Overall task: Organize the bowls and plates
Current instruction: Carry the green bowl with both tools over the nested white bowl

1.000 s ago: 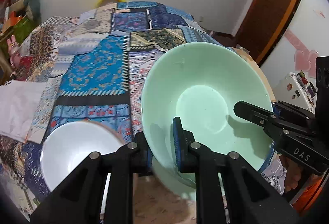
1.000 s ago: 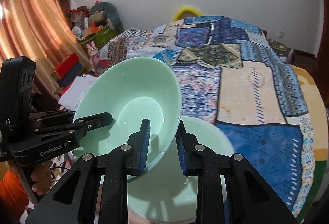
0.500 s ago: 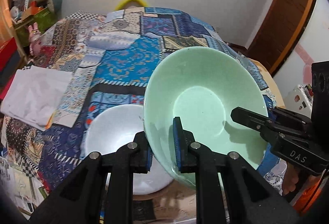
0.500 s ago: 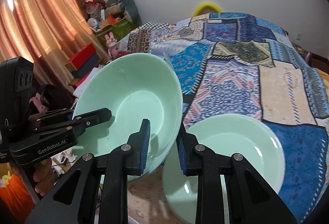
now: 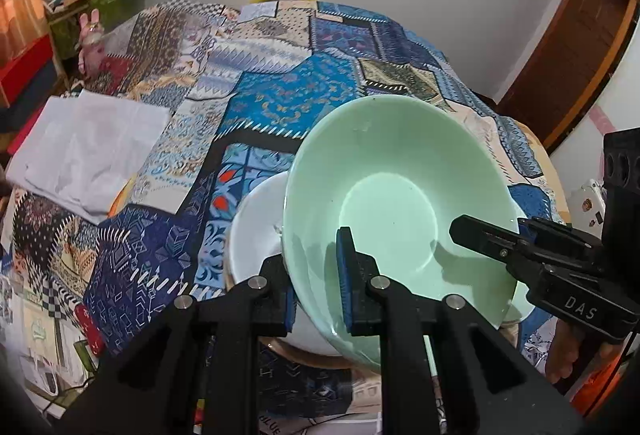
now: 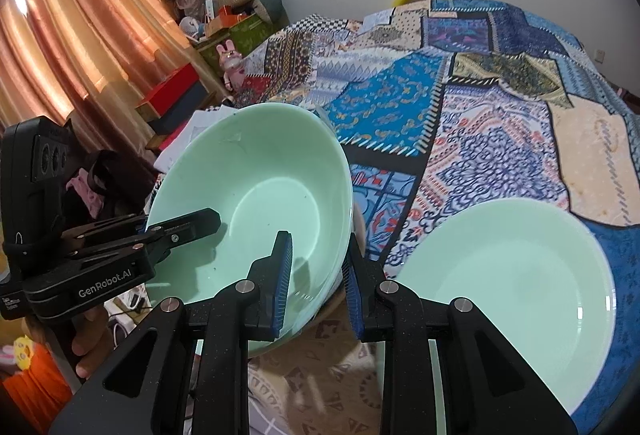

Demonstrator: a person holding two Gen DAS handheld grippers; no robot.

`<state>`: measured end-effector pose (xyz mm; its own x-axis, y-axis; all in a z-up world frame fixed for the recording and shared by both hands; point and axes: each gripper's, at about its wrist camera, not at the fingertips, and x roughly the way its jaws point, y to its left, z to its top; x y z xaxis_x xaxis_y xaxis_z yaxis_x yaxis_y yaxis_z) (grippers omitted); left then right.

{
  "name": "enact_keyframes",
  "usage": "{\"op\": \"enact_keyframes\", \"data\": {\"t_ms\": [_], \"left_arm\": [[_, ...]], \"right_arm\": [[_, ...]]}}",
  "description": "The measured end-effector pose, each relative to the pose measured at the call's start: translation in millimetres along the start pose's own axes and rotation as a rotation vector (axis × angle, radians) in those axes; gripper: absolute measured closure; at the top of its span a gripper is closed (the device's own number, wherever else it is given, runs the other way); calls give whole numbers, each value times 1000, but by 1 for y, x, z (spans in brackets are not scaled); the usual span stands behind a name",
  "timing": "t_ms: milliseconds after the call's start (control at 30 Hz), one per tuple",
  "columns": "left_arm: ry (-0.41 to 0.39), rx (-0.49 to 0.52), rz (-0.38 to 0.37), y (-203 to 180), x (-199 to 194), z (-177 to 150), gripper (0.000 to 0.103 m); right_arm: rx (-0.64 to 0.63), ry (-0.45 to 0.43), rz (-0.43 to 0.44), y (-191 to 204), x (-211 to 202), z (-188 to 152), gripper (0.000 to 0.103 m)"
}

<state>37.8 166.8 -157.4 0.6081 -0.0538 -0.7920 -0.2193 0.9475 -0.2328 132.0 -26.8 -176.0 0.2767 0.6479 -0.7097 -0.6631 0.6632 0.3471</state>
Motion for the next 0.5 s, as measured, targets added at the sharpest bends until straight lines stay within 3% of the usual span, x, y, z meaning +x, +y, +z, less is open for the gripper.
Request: {"op": "enact_keyframes", "data": {"t_ms": [500], "left_arm": [[45, -39, -1, 28, 19, -9, 86]], "right_arm": [[26, 45, 3, 2, 22, -6, 80]]}}
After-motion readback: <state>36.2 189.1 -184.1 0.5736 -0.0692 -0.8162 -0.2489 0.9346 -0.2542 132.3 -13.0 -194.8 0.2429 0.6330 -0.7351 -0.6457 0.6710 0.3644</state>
